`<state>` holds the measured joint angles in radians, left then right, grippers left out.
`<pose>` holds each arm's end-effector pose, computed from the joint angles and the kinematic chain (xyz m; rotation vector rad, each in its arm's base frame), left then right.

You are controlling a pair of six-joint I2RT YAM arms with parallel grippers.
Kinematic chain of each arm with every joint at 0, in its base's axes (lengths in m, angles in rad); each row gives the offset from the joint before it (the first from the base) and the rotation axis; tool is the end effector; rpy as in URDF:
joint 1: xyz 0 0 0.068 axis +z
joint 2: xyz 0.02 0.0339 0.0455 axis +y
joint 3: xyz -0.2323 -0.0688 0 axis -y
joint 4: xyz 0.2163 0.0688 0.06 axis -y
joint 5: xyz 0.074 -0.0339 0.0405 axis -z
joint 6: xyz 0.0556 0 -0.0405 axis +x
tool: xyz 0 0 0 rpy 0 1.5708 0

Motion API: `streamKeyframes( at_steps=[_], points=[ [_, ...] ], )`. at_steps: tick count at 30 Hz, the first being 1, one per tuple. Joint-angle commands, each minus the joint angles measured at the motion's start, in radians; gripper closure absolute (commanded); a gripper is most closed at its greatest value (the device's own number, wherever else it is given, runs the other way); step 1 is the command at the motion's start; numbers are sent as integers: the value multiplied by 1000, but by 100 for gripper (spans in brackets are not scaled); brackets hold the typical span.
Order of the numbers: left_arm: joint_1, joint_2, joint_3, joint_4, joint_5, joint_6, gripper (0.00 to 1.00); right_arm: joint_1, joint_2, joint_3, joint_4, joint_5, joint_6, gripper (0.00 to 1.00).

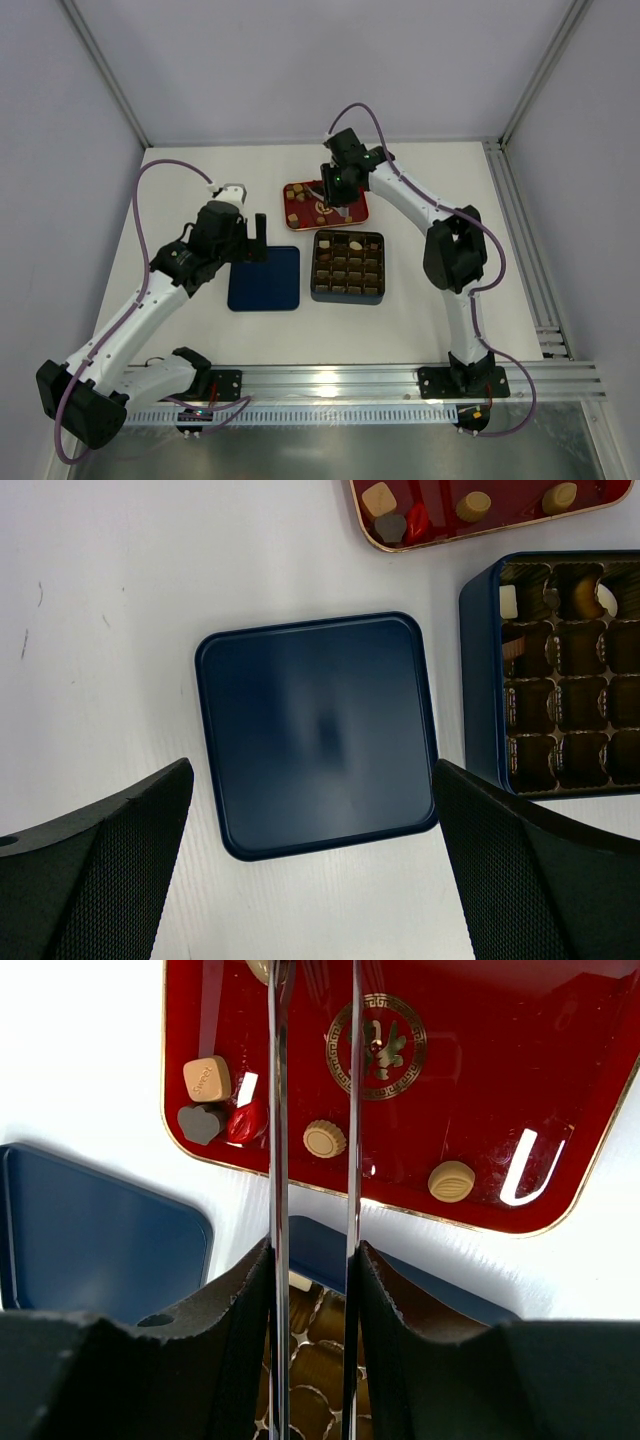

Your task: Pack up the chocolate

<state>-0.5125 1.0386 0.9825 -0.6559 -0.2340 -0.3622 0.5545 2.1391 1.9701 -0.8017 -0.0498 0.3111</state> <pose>0.1967 -0.0959 0.2778 0.0485 2.2666 -0.1980 0.3739 0.2348 0.2252 -0.3341 2.5676 0.3945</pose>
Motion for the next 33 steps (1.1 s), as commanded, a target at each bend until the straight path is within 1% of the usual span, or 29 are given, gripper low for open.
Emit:
streamKeyframes(
  at_steps=[1, 8, 9, 11, 14, 25, 33],
  points=[
    [-3, -2, 15, 9, 10, 2, 0, 4, -4, 42, 6, 15, 9, 61],
    [-3, -2, 16, 9, 10, 2, 0, 4, 2, 47, -2, 11, 13, 61],
    [-3, -3, 15, 9, 10, 2, 0, 5, 1, 46, -2, 11, 13, 65],
    [-3, -2, 15, 7, 10, 2, 0, 4, -10, 42, -2, 13, 13, 68],
    [-1, -5, 16, 9, 10, 2, 0, 4, -31, 39, -1, 14, 13, 70],
    [-3, -6, 16, 9, 12, 0, 0, 4, -123, 29, -10, 25, 13, 71],
    [-3, -9, 15, 9, 13, -1, 0, 4, -209, -50, 4, 27, 16, 71]
  ],
)
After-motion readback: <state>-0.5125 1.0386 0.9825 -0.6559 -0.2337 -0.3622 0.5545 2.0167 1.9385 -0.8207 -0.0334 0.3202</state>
